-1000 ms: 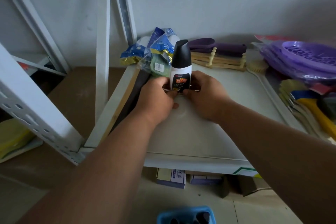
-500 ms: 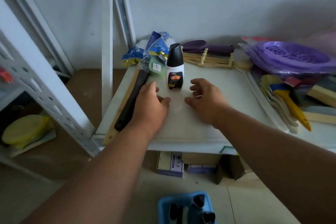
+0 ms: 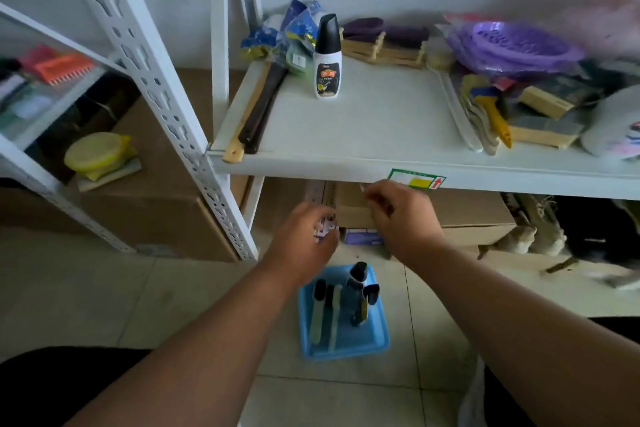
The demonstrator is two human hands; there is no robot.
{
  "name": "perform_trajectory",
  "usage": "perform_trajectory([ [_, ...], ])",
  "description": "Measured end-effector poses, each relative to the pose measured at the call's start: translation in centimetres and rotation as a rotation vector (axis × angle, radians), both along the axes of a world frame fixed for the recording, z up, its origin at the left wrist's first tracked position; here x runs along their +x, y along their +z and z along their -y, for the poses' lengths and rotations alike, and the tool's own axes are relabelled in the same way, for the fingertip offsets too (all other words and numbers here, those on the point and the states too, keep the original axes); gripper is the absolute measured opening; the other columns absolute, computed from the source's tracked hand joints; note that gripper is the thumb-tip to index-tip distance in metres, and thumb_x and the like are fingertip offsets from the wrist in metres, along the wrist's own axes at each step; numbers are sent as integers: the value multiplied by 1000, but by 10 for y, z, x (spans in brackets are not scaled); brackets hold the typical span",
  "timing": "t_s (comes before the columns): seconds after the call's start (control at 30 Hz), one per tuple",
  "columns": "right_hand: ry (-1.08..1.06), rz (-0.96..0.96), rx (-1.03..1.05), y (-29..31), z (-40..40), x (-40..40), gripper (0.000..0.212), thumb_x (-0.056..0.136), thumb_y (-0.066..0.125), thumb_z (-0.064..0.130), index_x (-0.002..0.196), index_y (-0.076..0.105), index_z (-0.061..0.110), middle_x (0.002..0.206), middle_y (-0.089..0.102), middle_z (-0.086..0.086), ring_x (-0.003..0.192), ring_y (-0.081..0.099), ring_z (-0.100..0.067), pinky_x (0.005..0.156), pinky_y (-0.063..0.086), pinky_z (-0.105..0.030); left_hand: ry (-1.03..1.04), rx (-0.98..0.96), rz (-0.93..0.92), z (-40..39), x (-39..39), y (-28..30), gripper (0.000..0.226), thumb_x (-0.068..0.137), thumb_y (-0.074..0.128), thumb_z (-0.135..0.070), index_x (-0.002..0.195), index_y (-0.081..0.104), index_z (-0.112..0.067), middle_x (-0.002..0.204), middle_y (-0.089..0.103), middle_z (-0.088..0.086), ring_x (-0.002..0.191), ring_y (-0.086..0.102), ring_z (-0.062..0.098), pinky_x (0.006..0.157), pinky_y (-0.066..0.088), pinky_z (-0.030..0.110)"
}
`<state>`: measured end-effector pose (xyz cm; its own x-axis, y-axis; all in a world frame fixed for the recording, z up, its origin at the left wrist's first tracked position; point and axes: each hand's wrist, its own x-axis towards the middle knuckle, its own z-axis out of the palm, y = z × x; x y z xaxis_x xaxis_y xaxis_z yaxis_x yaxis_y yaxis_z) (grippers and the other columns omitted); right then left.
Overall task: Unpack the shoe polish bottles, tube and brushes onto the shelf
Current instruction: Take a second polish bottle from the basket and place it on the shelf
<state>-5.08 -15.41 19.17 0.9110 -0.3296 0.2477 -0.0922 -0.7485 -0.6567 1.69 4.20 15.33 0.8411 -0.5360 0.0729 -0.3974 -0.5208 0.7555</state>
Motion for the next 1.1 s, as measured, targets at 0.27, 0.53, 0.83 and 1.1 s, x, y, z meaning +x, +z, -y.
perform_trajectory([
  [0.27, -37, -510, 6, -115, 23, -52, 21, 97, 61, 18, 114, 70, 26, 102, 68, 7, 80, 57, -5, 66, 40, -13, -125, 291, -253, 4, -4, -80, 62, 95, 70, -37, 155, 51, -31, 154, 59, -1, 137, 57, 20, 110, 50, 39],
  [0.53, -24, -676, 82, -201, 32, -15, 31, 91, 69, 15, 118, 67, 30, 111, 68, 7, 85, 61, -8, 61, 40, -11, -76, 293, -412, 42, 11, -151, 20, 95, 61, -25, 111, 71, -34, 105, 76, -2, 94, 71, 20, 83, 62, 40],
  [0.83, 91, -761, -2, -256, 35, 44, 34, 87, 74, 32, 120, 67, 26, 107, 64, 1, 85, 59, -15, 65, 49, -26, -85, 349, -492, 47, 48, -201, 15, 91, 59, -25, 97, 71, -31, 85, 71, -3, 79, 70, 20, 69, 60, 39],
  [1.1, 155, -703, -15, -221, 28, 53, 38, 85, 77, 19, 122, 68, 23, 114, 66, 1, 98, 62, -19, 81, 51, -30, -157, 438, -412, 41, 56, -196, 15, 87, 69, -8, 92, 76, -20, 95, 74, 2, 92, 70, 24, 80, 57, 32],
])
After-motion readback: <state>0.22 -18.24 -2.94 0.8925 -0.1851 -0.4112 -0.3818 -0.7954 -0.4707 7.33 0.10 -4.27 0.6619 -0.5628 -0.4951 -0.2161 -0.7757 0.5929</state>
